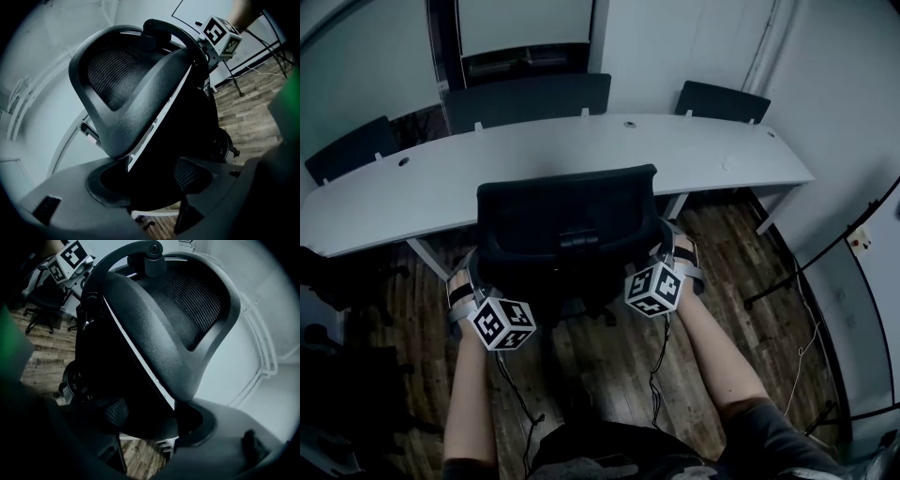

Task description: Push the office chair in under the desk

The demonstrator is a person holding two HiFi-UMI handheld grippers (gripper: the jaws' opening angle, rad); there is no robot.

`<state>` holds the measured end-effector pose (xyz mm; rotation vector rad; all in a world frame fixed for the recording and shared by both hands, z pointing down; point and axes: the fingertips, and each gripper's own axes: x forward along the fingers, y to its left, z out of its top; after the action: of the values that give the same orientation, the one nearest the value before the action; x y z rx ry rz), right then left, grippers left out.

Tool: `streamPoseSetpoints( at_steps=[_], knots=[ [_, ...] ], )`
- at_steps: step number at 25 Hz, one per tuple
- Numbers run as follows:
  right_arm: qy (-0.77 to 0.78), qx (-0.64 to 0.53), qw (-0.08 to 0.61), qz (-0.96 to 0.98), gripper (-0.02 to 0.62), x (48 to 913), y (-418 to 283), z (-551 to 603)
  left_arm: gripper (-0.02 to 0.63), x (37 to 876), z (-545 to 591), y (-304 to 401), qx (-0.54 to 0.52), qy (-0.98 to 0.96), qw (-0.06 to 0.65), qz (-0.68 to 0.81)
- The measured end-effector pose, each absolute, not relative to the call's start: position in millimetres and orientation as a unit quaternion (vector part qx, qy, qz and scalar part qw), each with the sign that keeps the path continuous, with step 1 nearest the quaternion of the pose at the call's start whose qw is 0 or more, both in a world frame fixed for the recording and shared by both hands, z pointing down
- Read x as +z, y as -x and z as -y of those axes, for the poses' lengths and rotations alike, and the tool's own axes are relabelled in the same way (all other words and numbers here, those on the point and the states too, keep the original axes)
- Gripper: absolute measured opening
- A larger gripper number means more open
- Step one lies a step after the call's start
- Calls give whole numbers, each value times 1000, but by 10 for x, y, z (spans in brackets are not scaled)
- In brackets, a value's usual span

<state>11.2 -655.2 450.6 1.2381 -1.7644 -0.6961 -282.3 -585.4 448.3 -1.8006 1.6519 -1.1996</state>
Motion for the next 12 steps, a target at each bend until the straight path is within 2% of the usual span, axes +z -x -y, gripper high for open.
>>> streamPoseSetpoints(
  at_steps=[12],
  knots=[
    [-495, -287, 413, 709, 308, 4501, 203, 7346, 299, 4478, 6658, 3129, -425, 648, 212, -595]
  ],
)
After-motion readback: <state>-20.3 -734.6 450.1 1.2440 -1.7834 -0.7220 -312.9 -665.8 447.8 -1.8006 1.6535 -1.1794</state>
